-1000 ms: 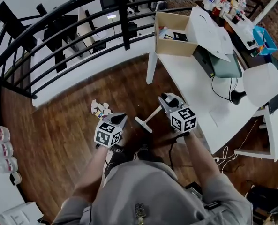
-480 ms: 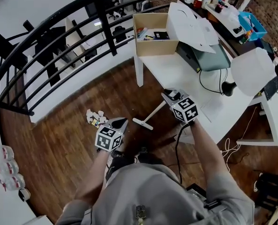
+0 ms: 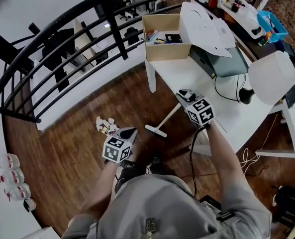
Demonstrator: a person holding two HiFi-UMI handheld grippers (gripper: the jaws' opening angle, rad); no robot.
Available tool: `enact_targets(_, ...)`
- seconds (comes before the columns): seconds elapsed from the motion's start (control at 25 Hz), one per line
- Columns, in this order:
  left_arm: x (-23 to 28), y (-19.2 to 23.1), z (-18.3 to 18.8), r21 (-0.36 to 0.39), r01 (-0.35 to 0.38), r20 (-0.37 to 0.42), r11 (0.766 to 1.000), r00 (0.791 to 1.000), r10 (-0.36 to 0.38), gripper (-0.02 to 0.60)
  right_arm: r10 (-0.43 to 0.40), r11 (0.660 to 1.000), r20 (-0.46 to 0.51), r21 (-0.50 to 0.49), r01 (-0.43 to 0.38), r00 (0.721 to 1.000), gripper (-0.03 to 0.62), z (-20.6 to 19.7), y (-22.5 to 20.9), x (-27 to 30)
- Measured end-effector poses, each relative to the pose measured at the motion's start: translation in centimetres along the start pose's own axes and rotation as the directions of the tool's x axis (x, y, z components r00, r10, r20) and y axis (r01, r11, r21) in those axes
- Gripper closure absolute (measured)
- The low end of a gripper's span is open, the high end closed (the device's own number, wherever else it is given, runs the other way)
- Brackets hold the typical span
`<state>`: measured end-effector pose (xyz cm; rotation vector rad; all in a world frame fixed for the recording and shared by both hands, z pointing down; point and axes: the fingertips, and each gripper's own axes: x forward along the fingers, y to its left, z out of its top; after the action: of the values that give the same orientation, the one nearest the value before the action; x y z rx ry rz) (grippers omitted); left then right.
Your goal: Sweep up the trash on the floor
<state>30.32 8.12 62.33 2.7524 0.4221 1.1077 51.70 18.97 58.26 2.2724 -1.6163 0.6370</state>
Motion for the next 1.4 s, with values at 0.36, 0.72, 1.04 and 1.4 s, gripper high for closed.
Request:
enact_targets(0.36, 0.5, -0.2, 0.3, -0.002, 0.006, -0.002, 1.0, 1.0, -0.006, 0.577, -0.054, 0.997, 0.01, 0.048, 0.054, 0.998, 0.388, -0.4, -0.5, -0.6)
enact_targets(0.72, 1.0, -0.7, 1.2, 0.02, 0.035, 0.016, 0.999, 0.999, -0.035, 0.577, -0.137, 0.983, 0.012, 0.129, 0.135, 0.99, 0.313, -1.5, 0.0, -3.9)
enact_targets(1.04, -2.3, 0.5, 1.7, 0.026, 0.024, 0.098, 0.999, 0.995, -0.027, 0.577, -0.242, 0.945, -0.058, 0.212, 0.248, 0.969, 0.454, -2.2, 3.4, -7.4)
enact_targets(1.4, -14.2, 5.7, 5.4, 0.065, -0.084, 0.282, 0.994, 0.957, 0.063, 0.577, -0.047, 0.994, 0.14, 0.105, 0.032, 0.989, 0.594, 9.1, 17.8, -2.7)
